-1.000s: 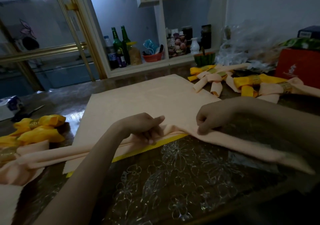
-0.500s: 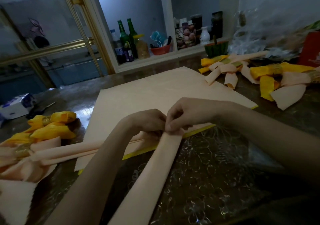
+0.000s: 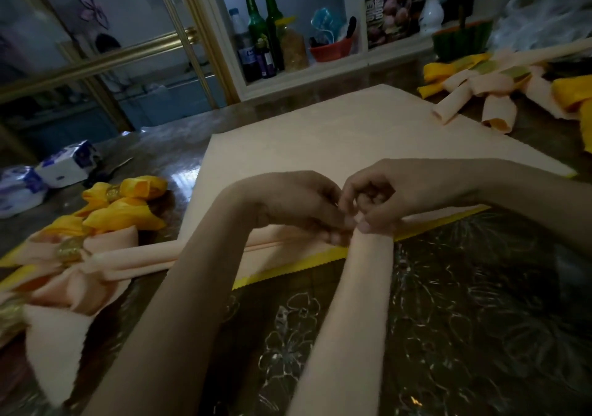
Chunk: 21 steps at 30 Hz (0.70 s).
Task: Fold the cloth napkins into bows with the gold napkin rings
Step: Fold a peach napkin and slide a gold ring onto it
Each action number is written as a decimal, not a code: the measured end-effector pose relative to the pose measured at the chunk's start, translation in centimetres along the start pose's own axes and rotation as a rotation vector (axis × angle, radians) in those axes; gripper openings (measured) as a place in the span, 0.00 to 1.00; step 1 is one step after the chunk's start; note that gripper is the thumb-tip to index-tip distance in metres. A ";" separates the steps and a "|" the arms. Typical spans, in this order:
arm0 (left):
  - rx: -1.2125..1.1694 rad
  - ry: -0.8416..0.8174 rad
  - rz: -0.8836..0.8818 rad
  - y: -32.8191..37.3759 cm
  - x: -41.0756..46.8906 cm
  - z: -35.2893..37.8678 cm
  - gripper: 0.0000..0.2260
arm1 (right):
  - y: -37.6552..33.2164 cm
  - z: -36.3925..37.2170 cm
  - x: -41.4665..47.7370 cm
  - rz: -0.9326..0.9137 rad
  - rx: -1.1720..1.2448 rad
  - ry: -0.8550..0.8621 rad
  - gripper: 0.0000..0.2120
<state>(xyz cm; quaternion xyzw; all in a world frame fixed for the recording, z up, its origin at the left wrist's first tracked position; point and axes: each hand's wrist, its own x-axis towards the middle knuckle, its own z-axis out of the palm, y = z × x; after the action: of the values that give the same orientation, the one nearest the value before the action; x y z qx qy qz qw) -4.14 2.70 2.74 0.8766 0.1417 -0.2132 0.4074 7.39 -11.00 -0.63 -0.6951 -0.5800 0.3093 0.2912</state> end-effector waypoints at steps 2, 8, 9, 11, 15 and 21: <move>-0.013 0.054 -0.005 -0.5 -0.3 -0.6 0.04 | 0.2 0.5 -0.3 -0.028 -0.043 0.001 0.09; 0.344 0.247 -0.118 -2.0 0.1 -1.8 0.04 | 0.0 1.6 -0.9 -0.040 -0.296 0.035 0.07; 0.382 0.273 -0.142 -2.3 0.1 -2.0 0.04 | 0.1 1.7 -0.9 -0.041 -0.339 0.058 0.07; 0.417 0.307 -0.178 -2.8 0.2 -2.3 0.08 | 0.3 1.8 -0.9 -0.049 -0.410 0.100 0.07; 0.444 0.326 -0.184 -2.8 0.6 -1.9 0.10 | 0.8 2.3 -0.6 -0.058 -0.466 0.132 0.08; 0.502 0.412 -0.139 -2.3 1.9 -0.8 0.15 | 2.2 0.2 -0.7 0.052 -0.571 0.319 0.05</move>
<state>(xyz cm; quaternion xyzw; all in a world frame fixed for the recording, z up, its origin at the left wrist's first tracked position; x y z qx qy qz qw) -3.25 4.90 0.81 0.9626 0.2238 -0.0869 0.1258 8.47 -12.05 -2.39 -0.8029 -0.5725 0.0285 0.1638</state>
